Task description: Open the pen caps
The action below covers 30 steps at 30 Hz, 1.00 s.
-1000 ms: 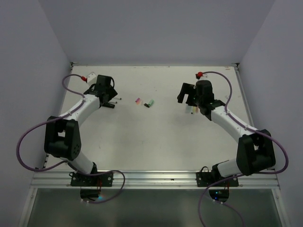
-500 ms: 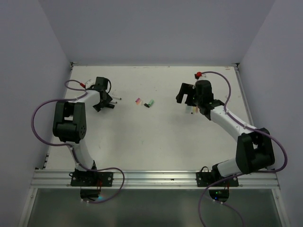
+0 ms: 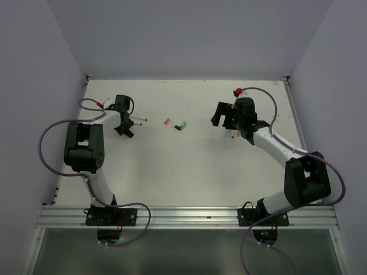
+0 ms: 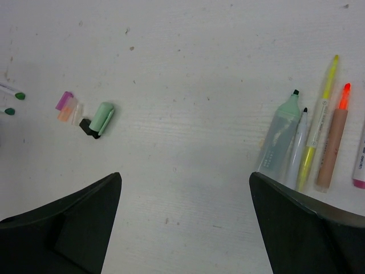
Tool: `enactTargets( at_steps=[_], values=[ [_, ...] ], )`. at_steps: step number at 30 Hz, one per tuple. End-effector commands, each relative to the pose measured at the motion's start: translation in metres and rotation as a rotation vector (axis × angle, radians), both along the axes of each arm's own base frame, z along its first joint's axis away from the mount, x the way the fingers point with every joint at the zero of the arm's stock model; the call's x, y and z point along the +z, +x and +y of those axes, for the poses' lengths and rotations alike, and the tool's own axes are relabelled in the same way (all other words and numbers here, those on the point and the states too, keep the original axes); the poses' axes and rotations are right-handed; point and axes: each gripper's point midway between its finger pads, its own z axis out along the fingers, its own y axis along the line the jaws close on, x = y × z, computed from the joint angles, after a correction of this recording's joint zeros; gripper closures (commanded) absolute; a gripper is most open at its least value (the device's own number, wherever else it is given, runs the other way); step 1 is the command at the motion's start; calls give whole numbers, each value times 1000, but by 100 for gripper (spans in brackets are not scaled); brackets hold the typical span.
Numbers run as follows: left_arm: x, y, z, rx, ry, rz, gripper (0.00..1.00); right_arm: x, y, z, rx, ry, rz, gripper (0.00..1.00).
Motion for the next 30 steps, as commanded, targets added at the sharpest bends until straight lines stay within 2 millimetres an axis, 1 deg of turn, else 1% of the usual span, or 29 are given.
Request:
enactTargets(
  at_steps=[1, 2, 3, 4, 5, 6, 7, 8, 9, 10, 11, 12, 13, 14, 15, 16, 17, 18, 19, 20, 21, 22, 23, 24, 25, 26, 28, 29, 30],
  values=[
    [-10, -25, 1, -8, -17, 50, 60, 11, 5, 12, 48, 53, -48, 2],
    [-9, -26, 0, -16, -26, 34, 63, 10, 3, 15, 65, 62, -44, 2],
    [-2, -28, -3, -24, -41, 11, 69, 15, 3, 21, 96, 85, -58, 2],
    [-5, -38, -3, -31, -44, 22, 71, 16, 3, 25, 115, 97, -63, 2],
    [-1, -39, -4, -40, -49, 5, 73, 18, 2, 28, 128, 104, -67, 2],
    [11, -39, -7, -52, -62, -28, 78, 19, 2, 30, 141, 113, -71, 2],
    [11, -47, -7, -63, -63, -24, 80, 22, 0, 36, 169, 127, -79, 2],
    [16, -48, -9, -76, -70, -47, 83, 25, -1, 38, 181, 134, -88, 2],
    [31, -47, -14, -95, -93, -98, 87, 27, -3, 42, 198, 141, -92, 2],
    [32, -53, -16, -114, -101, -105, 89, 30, -7, 51, 233, 159, -105, 3],
    [41, -49, -20, -134, -116, -156, 92, 34, -9, 57, 257, 172, -114, 4],
    [60, -48, -30, -174, -155, -225, 95, 36, -12, 63, 282, 185, -122, 4],
    [58, -55, -34, -194, -175, -237, 96, 42, -16, 74, 319, 202, -142, 4],
    [69, -49, -41, -222, -195, -302, 97, 45, -22, 83, 360, 222, -146, 5],
    [87, -50, -54, -271, -240, -371, 99, 49, -27, 90, 388, 234, -158, 6],
    [86, -56, -62, -297, -264, -391, 99, 59, -35, 106, 445, 255, -198, 7],
    [107, -53, -80, -361, -306, -479, 100, 63, -42, 116, 483, 272, -211, 7],
    [112, -56, -89, -391, -326, -504, 100, 69, -49, 125, 518, 283, -228, 7],
    [115, -58, -99, -420, -349, -538, 100, 74, -63, 145, 579, 293, -243, 7],
    [126, -58, -116, -472, -374, -590, 100, 77, -72, 154, 612, 298, -253, 7],
    [136, -63, -128, -513, -402, -625, 100, 79, -79, 162, 635, 304, -257, 8],
    [135, -68, -137, -534, -425, -636, 100, 84, -93, 178, 677, 324, -272, 9],
    [146, -71, -154, -586, -451, -682, 100, 85, -98, 184, 681, 342, -270, 9],
    [148, -78, -162, -614, -471, -699, 100, 81, -104, 188, 684, 352, -263, 9],
    [151, -82, -168, -626, -492, -717, 100, 83, -111, 198, 703, 372, -272, 10],
    [158, -85, -179, -657, -513, -755, 99, 82, -113, 201, 700, 387, -259, 11],
    [163, -91, -186, -672, -531, -779, 99, 81, -119, 211, 706, 393, -257, 12],
    [165, -95, -192, -688, -538, -782, 99, 76, -120, 214, 705, 386, -248, 12],
    [165, -96, -193, -686, -536, -785, 99, 76, -119, 218, 700, 380, -250, 13]
  ],
)
